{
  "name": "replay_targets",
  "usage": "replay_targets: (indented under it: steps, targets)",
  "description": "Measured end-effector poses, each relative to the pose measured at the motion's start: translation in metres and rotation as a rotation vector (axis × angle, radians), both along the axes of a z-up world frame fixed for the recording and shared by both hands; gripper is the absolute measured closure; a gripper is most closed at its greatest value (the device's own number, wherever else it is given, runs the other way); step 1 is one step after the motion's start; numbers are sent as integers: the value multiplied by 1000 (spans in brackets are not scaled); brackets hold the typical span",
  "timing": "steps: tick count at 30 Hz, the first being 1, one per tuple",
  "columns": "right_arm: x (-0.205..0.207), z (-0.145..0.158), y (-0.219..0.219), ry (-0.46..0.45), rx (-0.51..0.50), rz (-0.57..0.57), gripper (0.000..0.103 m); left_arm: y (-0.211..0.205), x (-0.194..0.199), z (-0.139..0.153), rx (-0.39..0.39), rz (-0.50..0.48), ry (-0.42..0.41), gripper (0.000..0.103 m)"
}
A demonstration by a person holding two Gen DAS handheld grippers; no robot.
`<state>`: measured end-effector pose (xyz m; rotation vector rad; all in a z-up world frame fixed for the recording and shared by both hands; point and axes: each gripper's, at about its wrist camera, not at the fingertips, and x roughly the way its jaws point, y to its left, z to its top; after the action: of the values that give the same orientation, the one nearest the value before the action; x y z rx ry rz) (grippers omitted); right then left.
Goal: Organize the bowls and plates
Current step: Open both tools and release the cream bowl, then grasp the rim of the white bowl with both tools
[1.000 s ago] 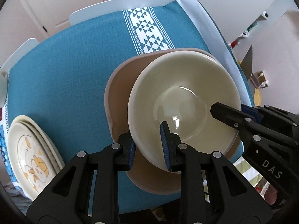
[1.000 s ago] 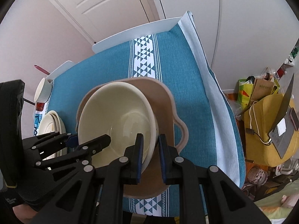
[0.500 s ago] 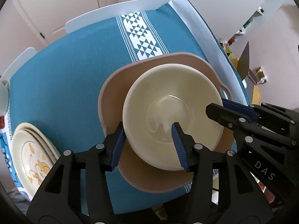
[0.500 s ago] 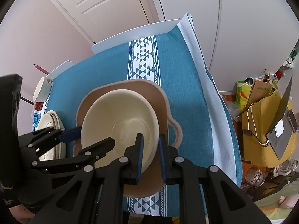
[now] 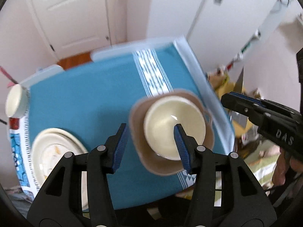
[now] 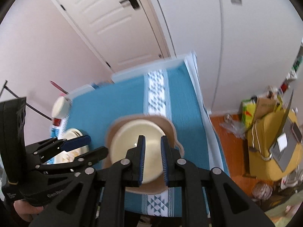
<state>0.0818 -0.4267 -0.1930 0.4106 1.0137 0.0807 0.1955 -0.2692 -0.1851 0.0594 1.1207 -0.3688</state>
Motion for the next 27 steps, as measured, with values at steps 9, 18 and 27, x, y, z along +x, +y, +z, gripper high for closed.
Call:
replay_targets:
  steps: [9, 18, 27]
  targets:
    - [53, 71, 57, -216, -11, 206, 10, 109, -16, 83, -61, 317, -284, 3]
    - [135, 104, 167, -289, -78, 483, 5, 256, 2, 78, -125, 682, -269, 3]
    - [235, 40, 309, -88, -76, 675, 5, 375, 43, -2, -257, 892, -102, 6]
